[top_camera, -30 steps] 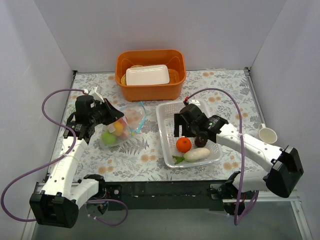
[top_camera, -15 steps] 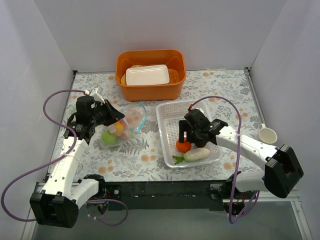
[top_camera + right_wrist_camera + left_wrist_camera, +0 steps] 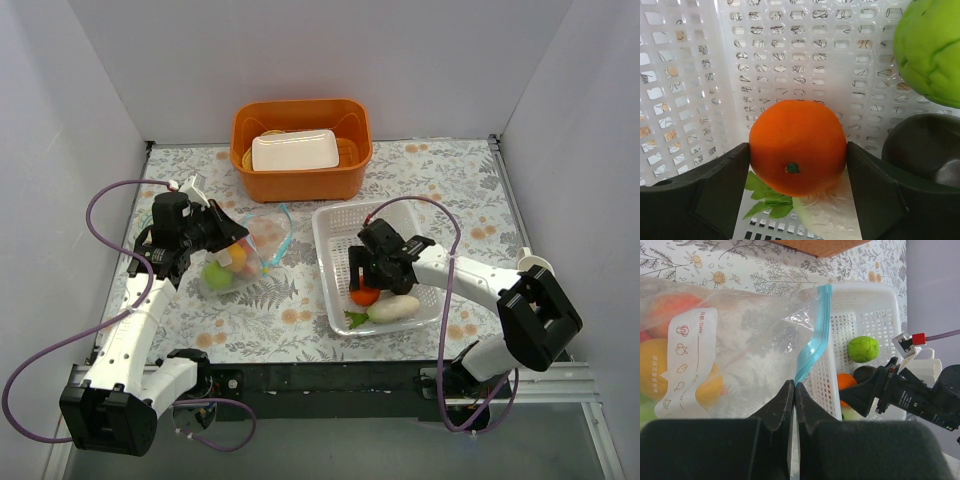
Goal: Place the food in the zip-top bag and seal the zipper
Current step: Pick up the fake fruit from the bin.
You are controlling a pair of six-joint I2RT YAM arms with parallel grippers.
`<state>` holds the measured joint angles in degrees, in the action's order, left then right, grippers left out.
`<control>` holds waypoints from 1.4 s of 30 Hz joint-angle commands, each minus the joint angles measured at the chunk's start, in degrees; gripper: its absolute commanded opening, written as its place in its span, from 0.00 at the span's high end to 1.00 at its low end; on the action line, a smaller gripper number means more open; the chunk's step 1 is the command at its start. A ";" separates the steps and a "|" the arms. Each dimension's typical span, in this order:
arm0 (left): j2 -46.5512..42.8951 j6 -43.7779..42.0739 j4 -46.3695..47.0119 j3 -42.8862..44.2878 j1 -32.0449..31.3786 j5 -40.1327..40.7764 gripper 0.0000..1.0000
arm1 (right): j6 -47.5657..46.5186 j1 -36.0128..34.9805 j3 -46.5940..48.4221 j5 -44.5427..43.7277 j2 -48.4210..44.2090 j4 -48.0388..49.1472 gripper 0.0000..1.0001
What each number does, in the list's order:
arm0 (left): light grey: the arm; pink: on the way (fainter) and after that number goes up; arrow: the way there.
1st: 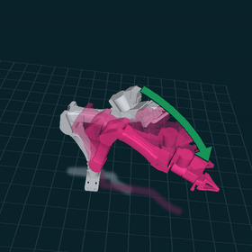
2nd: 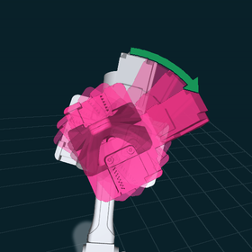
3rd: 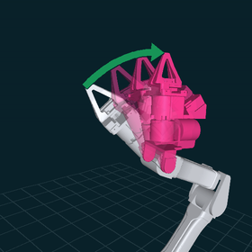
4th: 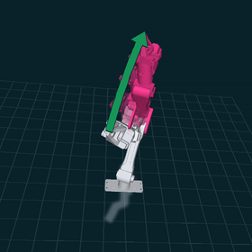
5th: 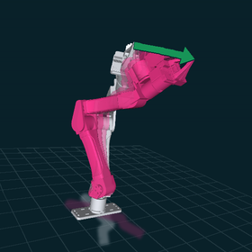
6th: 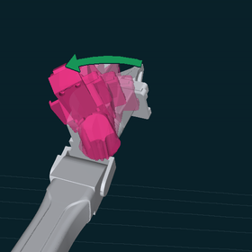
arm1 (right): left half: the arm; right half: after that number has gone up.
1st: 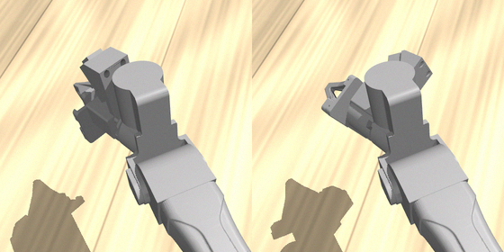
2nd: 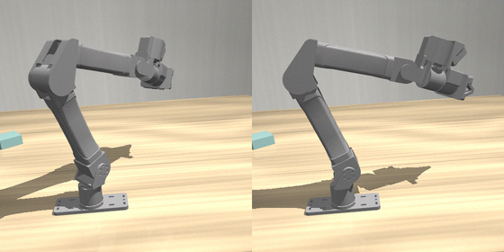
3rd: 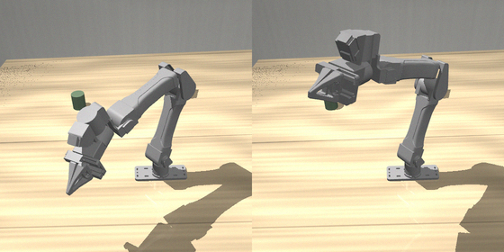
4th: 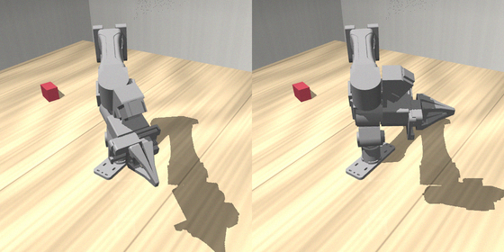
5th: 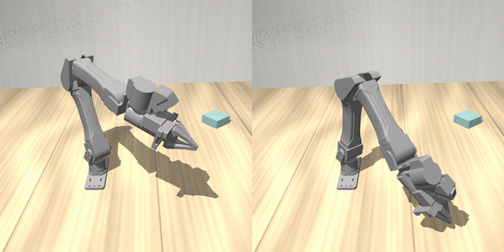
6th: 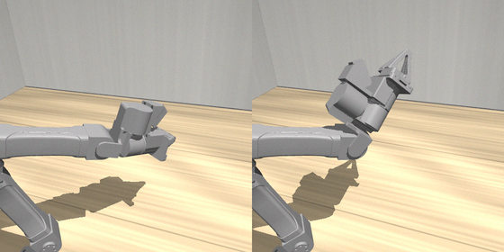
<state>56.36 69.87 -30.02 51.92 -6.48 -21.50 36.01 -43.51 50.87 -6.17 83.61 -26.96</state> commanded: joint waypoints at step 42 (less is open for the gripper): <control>1.74 -2.98 -1.62 0.55 0.24 -0.74 1.00 | -0.42 0.00 20.85 12.15 -2.58 5.16 0.74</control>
<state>57.82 68.62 -31.59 51.92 -6.48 -21.47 34.37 -43.51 70.41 3.18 81.97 -25.47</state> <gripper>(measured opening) 0.014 0.710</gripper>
